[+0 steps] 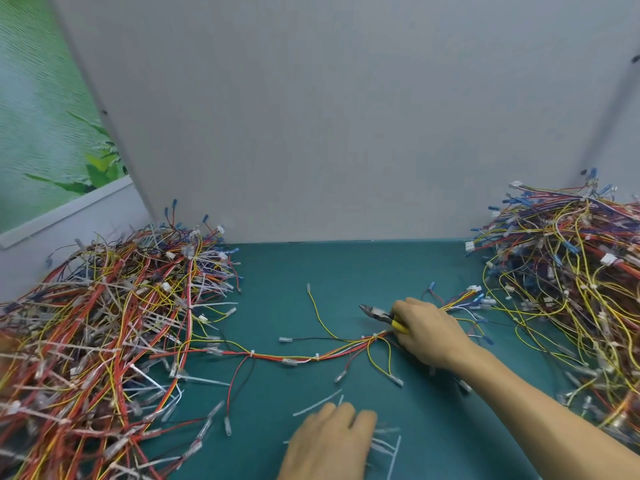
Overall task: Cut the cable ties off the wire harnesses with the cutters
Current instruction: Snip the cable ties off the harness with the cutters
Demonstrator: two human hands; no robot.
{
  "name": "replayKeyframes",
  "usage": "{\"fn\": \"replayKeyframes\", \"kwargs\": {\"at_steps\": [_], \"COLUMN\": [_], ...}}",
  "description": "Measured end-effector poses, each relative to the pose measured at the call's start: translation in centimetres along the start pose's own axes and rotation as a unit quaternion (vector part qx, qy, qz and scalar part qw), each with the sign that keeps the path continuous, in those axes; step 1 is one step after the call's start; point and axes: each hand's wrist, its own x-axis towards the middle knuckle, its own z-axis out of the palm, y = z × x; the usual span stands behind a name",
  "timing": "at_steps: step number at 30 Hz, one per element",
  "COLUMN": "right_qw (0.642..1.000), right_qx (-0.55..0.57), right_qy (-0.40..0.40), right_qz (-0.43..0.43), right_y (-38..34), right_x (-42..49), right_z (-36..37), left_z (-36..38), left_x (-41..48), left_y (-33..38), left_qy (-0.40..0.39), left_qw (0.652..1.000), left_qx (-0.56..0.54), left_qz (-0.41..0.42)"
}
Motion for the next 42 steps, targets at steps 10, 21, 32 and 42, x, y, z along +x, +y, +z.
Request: {"fn": "replayKeyframes", "kwargs": {"at_steps": [10, 21, 32, 42], "right_qw": [0.997, 0.986, 0.973, 0.940], "right_qx": [0.049, 0.032, 0.036, 0.156], "right_qy": [-0.059, 0.036, -0.011, 0.085], "right_qz": [-0.016, 0.159, 0.226, 0.291], "right_y": [-0.3, 2.4, 2.1, 1.3], "right_x": [-0.5, 0.0, 1.3, 0.7], "right_z": [-2.1, -4.1, -0.6, -0.9], "left_z": [-1.3, -3.7, -3.1, -5.3], "left_x": [-1.0, 1.4, 5.1, 6.6], "left_y": [0.5, -6.4, -9.0, -6.7], "left_qy": [-0.004, 0.074, 0.028, 0.254], "left_qw": [0.997, 0.979, 0.956, 0.950], "left_qx": [0.030, -0.045, -0.041, -0.080], "left_qz": [0.064, -0.186, -0.288, -0.166]}}
